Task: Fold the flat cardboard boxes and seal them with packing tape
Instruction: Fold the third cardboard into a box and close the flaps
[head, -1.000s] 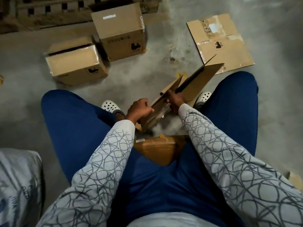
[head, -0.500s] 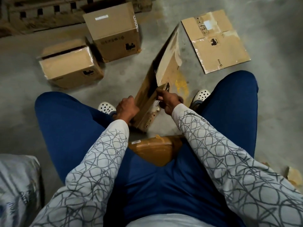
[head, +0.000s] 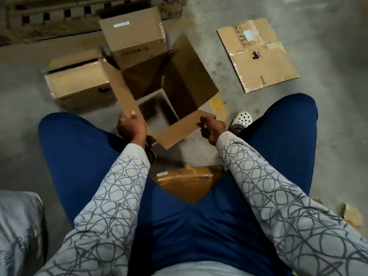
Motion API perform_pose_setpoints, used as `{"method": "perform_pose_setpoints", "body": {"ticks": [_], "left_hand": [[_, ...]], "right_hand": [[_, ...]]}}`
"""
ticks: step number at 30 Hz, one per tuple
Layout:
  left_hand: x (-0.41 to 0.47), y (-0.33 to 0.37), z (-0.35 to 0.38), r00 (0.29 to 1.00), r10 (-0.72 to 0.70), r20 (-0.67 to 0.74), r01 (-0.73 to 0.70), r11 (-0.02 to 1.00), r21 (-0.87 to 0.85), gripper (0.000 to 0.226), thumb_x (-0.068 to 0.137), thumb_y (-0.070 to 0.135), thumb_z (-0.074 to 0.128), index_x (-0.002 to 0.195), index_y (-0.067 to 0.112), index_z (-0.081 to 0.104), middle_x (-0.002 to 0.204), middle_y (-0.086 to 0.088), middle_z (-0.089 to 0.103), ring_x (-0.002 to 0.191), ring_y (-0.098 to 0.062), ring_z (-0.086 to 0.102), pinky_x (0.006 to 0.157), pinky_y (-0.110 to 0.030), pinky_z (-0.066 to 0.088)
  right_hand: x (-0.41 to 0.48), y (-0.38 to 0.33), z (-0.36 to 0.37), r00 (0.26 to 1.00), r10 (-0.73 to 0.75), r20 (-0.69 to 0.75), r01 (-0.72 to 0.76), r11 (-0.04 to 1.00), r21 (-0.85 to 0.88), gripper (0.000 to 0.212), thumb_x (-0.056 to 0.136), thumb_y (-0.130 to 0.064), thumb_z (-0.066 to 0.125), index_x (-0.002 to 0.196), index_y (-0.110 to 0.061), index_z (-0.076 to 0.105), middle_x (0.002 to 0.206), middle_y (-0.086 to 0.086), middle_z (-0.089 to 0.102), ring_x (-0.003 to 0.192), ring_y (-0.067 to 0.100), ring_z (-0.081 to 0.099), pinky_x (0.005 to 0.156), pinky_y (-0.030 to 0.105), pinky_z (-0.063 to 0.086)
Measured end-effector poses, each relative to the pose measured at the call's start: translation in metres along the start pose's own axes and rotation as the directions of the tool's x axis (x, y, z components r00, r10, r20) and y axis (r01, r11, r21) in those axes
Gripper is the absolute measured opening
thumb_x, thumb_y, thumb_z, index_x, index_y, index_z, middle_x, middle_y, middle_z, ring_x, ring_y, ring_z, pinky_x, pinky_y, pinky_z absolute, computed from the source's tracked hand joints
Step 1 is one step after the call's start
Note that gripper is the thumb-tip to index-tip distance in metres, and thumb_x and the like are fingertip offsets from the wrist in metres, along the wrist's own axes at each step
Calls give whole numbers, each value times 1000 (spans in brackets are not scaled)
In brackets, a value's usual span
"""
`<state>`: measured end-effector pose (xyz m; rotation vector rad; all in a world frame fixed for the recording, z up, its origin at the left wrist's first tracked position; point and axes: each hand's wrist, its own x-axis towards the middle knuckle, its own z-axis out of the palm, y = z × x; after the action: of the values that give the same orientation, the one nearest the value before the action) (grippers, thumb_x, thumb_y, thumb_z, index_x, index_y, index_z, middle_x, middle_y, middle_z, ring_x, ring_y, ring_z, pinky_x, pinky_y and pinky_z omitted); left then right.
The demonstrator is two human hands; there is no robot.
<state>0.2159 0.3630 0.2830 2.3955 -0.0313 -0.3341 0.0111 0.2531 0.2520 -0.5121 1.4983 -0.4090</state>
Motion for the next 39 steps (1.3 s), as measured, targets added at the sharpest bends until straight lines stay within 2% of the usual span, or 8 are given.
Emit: {"method": "perform_pose_setpoints", "body": {"ticks": [8, 14, 16, 20, 23, 26, 30, 39], "left_hand": [[16, -2, -5, 995, -89, -37, 80, 976, -203, 33, 95, 19, 61, 124, 5, 65, 126, -15, 66, 116, -29, 62, 97, -33, 49], [20, -6, -5, 992, -116, -56, 101, 970, -222, 30, 94, 14, 61, 121, 4, 67, 122, -14, 69, 114, -28, 64, 97, -33, 50], [22, -8, -6, 987, -140, -75, 119, 965, -233, 32, 95, 14, 60, 125, 3, 65, 126, -14, 67, 116, -27, 63, 98, -32, 48], [26, -12, -5, 981, -173, -91, 148, 960, -238, 33, 96, 12, 58, 127, 2, 62, 130, -14, 64, 120, -27, 60, 100, -31, 45], [28, -10, -2, 982, -175, -75, 152, 957, -248, 34, 95, 13, 60, 128, 2, 63, 130, -14, 64, 121, -27, 60, 101, -32, 46], [24, -9, -1, 987, -140, -74, 121, 970, -213, 35, 95, 16, 61, 127, 4, 64, 128, -13, 66, 118, -28, 62, 99, -33, 48], [21, -8, -4, 995, -92, -41, 82, 976, -202, 31, 94, 19, 62, 122, 7, 68, 123, -11, 69, 112, -28, 65, 95, -32, 50], [19, 3, -3, 999, 31, 34, -25, 986, -165, 32, 97, 28, 60, 124, 13, 66, 128, -7, 66, 117, -25, 62, 97, -34, 47]], "right_hand": [[-3, 2, -9, 994, 42, 104, -45, 998, 32, 10, 92, -5, 59, 84, -11, 55, 76, 11, 62, 36, 6, 54, 37, 15, 26], [9, -11, -30, 994, -51, -101, 55, 998, 30, 40, 85, -47, 71, 100, -11, 63, 76, 8, 64, 54, 19, 64, 59, 29, 57], [9, -35, -36, 957, -210, -202, 189, 975, -119, 51, 92, -59, 57, 100, -9, 62, 85, 10, 69, 65, 24, 65, 53, 29, 50], [19, -82, -51, 858, -396, -326, 244, 874, -420, 94, 89, -80, 29, 126, 1, 59, 131, 22, 60, 117, 36, 60, 97, 40, 49], [30, -74, -55, 923, -302, -241, 141, 844, -517, 68, 97, -55, 44, 139, -2, 52, 131, 17, 57, 114, 33, 57, 85, 32, 48], [22, -46, -31, 905, -416, 85, 345, 602, -720, 80, 83, -12, 72, 151, -24, 33, 138, 10, 46, 108, 25, 52, 76, 24, 46], [17, -21, 1, 671, -442, 596, 608, -132, -783, 73, 74, -16, 82, 133, -49, 56, 146, 2, 40, 125, 30, 43, 92, 43, 52], [9, -23, -11, 753, -393, 528, 503, -175, -846, 38, 89, -46, 67, 115, -20, 70, 111, 18, 65, 101, 39, 64, 78, 38, 48]]}}
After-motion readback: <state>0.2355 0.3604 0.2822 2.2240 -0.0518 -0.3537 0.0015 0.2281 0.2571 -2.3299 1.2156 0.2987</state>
